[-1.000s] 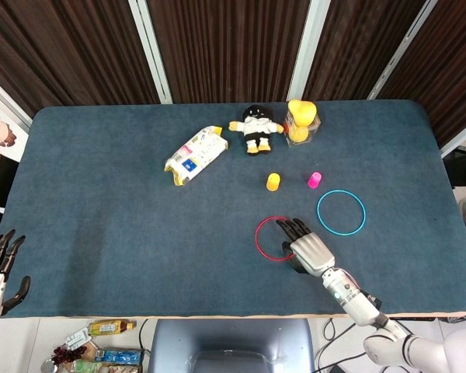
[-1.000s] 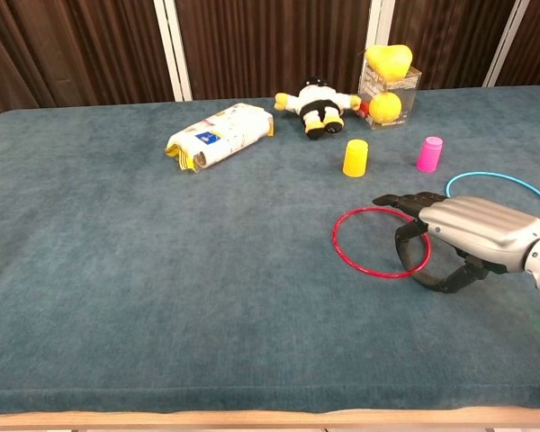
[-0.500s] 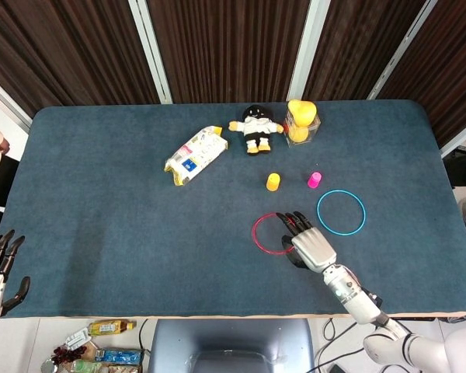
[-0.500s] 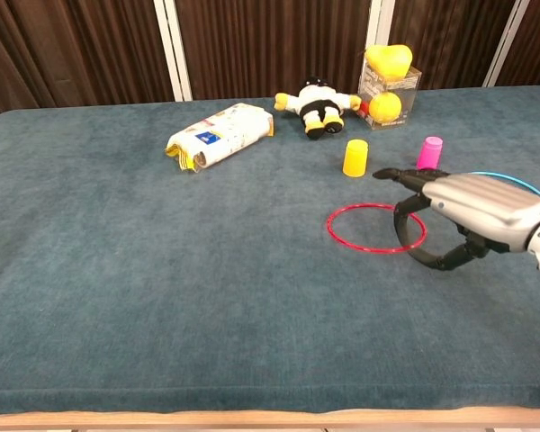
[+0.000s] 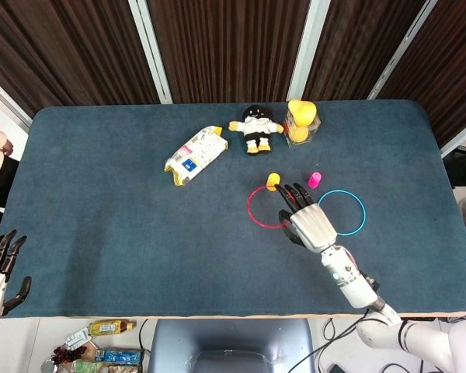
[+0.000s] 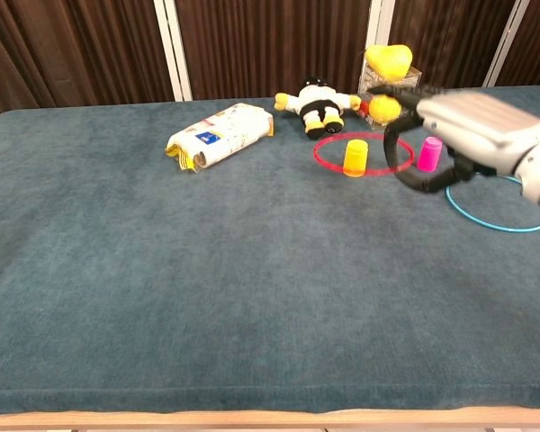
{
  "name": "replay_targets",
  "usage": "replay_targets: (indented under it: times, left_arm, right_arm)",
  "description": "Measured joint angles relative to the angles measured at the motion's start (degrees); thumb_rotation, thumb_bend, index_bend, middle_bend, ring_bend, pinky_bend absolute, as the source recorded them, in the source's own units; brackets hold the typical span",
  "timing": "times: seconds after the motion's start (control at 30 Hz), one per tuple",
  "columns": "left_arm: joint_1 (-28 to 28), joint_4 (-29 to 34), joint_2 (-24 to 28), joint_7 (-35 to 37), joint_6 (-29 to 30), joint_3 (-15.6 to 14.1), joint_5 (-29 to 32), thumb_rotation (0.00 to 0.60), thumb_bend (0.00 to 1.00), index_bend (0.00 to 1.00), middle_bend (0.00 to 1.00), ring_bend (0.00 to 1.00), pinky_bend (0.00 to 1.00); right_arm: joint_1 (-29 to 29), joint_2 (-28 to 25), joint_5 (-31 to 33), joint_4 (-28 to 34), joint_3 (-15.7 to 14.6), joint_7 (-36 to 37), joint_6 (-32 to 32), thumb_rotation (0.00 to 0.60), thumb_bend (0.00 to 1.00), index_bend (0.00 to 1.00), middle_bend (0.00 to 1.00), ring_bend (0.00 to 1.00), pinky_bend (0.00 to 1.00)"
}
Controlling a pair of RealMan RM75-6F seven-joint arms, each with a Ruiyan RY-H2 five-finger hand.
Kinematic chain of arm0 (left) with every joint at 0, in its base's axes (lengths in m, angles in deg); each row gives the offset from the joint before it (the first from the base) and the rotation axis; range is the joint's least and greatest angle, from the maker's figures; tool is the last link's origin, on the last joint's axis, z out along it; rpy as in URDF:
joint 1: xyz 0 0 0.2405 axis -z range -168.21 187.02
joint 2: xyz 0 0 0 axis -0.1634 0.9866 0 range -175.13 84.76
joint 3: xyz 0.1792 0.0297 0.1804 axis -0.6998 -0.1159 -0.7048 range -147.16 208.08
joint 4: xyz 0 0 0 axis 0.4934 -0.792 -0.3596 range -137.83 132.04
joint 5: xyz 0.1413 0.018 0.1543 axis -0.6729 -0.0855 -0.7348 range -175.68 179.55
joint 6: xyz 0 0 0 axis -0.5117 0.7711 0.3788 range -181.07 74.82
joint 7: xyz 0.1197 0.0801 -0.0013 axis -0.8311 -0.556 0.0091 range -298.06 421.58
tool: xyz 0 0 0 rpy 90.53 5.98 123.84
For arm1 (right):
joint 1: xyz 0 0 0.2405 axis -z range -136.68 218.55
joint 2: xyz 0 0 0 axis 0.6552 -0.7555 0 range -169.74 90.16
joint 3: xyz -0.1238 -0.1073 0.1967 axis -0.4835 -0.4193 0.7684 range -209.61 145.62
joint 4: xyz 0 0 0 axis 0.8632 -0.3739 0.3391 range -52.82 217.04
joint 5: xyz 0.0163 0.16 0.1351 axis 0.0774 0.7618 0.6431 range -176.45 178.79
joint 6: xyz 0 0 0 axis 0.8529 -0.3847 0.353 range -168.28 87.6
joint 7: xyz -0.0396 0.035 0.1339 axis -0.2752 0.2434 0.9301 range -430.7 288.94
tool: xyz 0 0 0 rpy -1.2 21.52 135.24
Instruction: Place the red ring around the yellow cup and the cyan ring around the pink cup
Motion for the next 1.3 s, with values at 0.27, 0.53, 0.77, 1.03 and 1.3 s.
replay_targets:
  times: [0.27, 0.53, 0.77, 1.03, 1.3]
  left_arm:
    - [0.2, 0.1, -0.1, -0.4, -0.7, 0.2, 0.6, 0.600, 0.42, 0.00, 0.00, 0.00, 0.07]
    - [0.5, 0.3, -0.1, -0.8, -1.6, 0.2, 1.2, 0.600, 0.42, 0.00, 0.00, 0.00, 0.07]
    - [0.6, 0.4, 0.0, -0.7, -1.8, 0.3, 1.4, 0.600, 0.42, 0.00, 0.00, 0.00, 0.07]
    - [0.5, 0.5, 0.3, -0.1, -1.3, 0.2, 0.9, 0.600, 0.42, 0.00, 0.00, 0.00, 0.07]
    - [-0.2, 0.5, 0.6, 0.5, 0.3, -0.1, 0.0, 0.600, 0.42, 0.00, 0.00, 0.00, 0.07]
  right_arm:
    - [-3.9, 1.0, 6.2, -4.9, 4.9, -4.8, 4.0, 0.600, 0.52, 0.85, 0.03, 0.00, 0.00]
    - [-7.2, 5.1, 11.2, -15.4, 6.6, -2.9, 10.5, 0.600, 0.52, 0.83, 0.03, 0.00, 0.00]
    - [-10.0, 10.6, 12.1, -25.9, 6.1, 3.9, 14.6, 0.600, 0.52, 0.59, 0.04, 0.00, 0.00]
    - [-10.4, 12.8, 12.8, -28.4, 4.2, 5.7, 17.9, 0.600, 0.27, 0.12, 0.00, 0.00, 0.00]
    - [-5.4, 6.9, 9.6, -16.8, 0.8, 4.7, 9.3, 0.600, 0.26, 0.24, 0.00, 0.00, 0.00]
